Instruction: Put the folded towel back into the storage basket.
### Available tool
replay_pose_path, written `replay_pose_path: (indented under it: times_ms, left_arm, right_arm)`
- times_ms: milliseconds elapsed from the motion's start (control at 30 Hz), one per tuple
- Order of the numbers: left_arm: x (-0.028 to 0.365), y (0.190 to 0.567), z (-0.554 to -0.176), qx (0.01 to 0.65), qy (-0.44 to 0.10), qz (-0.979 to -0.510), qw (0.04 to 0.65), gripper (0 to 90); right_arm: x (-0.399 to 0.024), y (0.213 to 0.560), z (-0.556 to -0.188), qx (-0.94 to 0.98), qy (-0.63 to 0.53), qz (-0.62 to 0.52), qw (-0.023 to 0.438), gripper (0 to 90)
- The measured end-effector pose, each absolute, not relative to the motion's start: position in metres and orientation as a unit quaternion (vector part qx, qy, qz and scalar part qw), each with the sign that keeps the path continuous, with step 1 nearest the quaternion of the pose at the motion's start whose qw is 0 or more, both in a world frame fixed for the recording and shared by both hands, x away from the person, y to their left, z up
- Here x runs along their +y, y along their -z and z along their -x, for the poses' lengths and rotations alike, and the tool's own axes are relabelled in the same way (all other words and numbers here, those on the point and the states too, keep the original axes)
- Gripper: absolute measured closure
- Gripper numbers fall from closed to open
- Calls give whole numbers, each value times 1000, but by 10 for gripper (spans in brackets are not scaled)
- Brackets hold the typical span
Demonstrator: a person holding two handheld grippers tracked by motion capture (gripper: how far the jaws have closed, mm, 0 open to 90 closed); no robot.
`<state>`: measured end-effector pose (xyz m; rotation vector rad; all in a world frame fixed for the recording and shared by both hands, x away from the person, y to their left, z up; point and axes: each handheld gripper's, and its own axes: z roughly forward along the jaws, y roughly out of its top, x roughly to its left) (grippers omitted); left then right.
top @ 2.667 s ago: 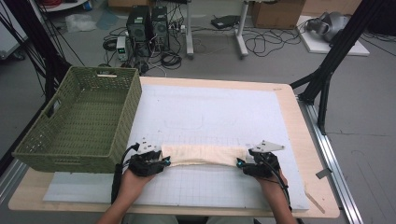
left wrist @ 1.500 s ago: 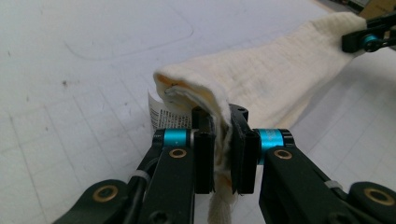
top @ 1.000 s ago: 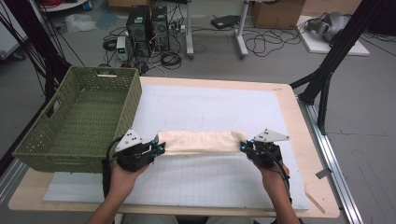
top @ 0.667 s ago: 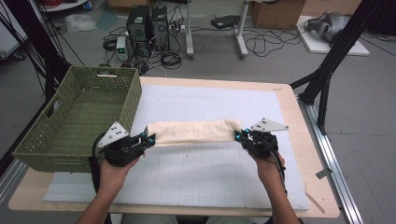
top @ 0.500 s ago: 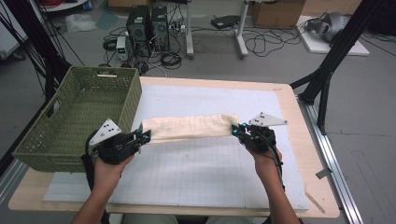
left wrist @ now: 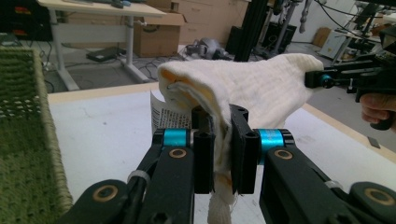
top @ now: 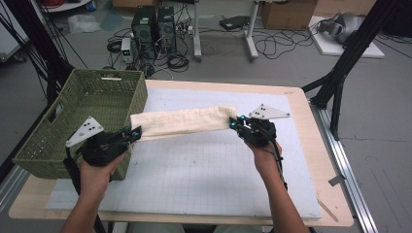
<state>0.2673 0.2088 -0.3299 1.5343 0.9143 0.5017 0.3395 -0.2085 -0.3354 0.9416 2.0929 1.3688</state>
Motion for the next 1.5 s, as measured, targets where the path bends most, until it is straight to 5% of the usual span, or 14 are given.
replay_pose_path:
  times_ms: [1500]
  left_arm:
    - [319,317,-237,480,-309,-574,587,811]
  right_arm:
    - [-48,291,-425,797,-509,-240,218,810]
